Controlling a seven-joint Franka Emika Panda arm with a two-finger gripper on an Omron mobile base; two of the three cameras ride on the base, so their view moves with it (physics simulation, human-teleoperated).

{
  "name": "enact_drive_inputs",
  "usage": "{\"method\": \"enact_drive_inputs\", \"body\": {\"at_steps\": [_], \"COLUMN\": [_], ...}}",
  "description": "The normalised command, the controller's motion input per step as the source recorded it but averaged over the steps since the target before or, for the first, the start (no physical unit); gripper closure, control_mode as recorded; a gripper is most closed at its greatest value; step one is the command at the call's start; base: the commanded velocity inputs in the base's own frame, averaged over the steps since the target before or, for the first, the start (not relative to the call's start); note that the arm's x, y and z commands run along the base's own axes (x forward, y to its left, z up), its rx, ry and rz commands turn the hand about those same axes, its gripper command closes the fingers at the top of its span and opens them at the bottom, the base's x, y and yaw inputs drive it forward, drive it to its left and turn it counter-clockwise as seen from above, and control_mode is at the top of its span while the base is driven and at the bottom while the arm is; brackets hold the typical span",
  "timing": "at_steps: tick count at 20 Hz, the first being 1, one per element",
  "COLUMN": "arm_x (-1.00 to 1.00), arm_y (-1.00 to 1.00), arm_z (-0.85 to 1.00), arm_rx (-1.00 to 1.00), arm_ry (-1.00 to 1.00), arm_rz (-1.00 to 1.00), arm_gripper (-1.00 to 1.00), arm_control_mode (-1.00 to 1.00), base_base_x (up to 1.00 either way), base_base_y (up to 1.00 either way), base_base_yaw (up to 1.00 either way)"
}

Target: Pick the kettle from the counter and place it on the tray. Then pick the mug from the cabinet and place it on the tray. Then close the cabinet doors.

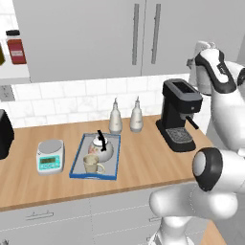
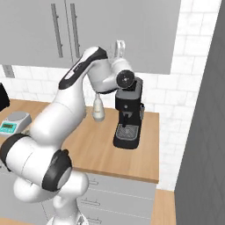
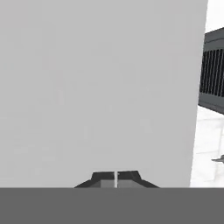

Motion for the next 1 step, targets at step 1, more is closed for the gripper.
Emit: {"method": "enact_drive_inputs", "body": {"at_steps": [1], "arm_x": [0.95], "arm_y": [0.63], "arm_z": [0.0], "arm_rx": [-0.01], "arm_ry": [0.04], "arm_rz": [-0.15], "arm_gripper": [1.0], "arm_control_mode": [-1.0], "base_base_x": [0.0], "base_base_y": [0.0], "base_base_yaw": [0.0]}}
